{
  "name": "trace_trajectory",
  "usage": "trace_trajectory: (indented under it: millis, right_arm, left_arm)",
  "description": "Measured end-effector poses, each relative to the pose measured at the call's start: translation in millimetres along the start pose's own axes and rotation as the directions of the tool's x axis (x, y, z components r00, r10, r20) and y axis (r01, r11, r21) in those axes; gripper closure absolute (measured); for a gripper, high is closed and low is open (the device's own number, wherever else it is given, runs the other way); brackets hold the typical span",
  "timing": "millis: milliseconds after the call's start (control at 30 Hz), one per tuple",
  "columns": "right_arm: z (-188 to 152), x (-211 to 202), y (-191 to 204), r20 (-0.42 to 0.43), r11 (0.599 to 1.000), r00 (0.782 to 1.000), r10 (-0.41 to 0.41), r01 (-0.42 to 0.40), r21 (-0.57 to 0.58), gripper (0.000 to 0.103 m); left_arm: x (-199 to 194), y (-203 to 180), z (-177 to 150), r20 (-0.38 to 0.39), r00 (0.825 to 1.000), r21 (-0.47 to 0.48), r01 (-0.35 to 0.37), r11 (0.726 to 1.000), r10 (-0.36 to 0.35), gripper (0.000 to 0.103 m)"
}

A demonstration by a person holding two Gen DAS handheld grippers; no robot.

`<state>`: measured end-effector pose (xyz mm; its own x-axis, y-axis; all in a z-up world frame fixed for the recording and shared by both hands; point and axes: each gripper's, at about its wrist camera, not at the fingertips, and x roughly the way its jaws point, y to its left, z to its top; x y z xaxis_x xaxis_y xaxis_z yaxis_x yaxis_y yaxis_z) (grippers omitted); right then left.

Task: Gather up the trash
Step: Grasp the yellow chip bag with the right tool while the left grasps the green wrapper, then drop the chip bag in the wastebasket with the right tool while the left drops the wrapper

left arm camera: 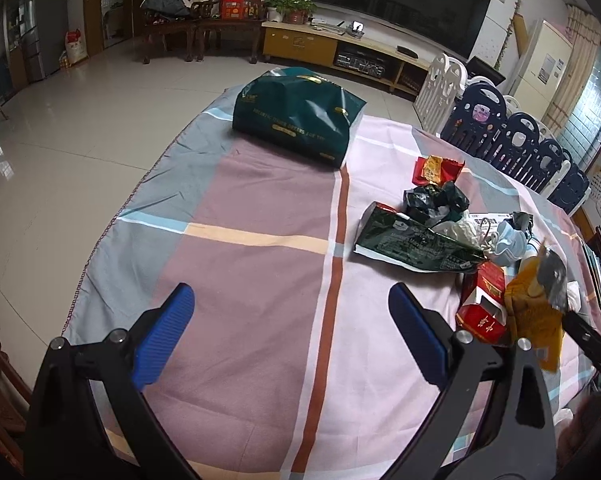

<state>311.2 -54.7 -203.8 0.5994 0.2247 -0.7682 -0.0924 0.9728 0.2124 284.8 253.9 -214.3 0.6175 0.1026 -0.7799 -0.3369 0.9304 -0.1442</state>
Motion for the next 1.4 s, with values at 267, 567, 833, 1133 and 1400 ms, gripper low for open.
trace_trajectory:
  millis: [267,567,833,1133,1400]
  right_arm:
    - [-6.6,33.0,41.9,-0.076,0.981,0.997,0.002,-0.017,-0.194,0.084]
    - [-53.9,-9.8,43.8,-0.041,0.974,0.999,-0.003,-0.006,-0.226,0.087]
    - [-73.4,-34.8,27.6,-0.043,0.98,0.999,-0.011,0.002,-0.198,0.087]
    - [-65.9,-65.5,15.0,0.03,0.99,0.999,-0.019,0.023,-0.139,0.087]
    - [-73.8,-108.1,6.2,0.097,0.989,0.995,-0.022,0.036,-0.146,0.087]
  left_arm:
    - [38.7,-3.3,27.4,-0.066,0.982,-0.094,0.168,0.981,-0.175,0.006]
    - [85.1,-41.0,49.4,-0.12,0.942,-0.263,0.275,0.925,-0.314,0.005]
    - [117.7,-71.6,51.0,-0.184,0.969,-0.185,0.129,0.974,-0.164,0.04]
    - [75.9,-52.4,29.8,-0.145,0.973,-0.149,0.16,0.976,-0.181,0.087]
    - [-61.4,-40.2,-12.9,0.075,0.996,-0.033,0.056,0.998,-0.054,0.089]
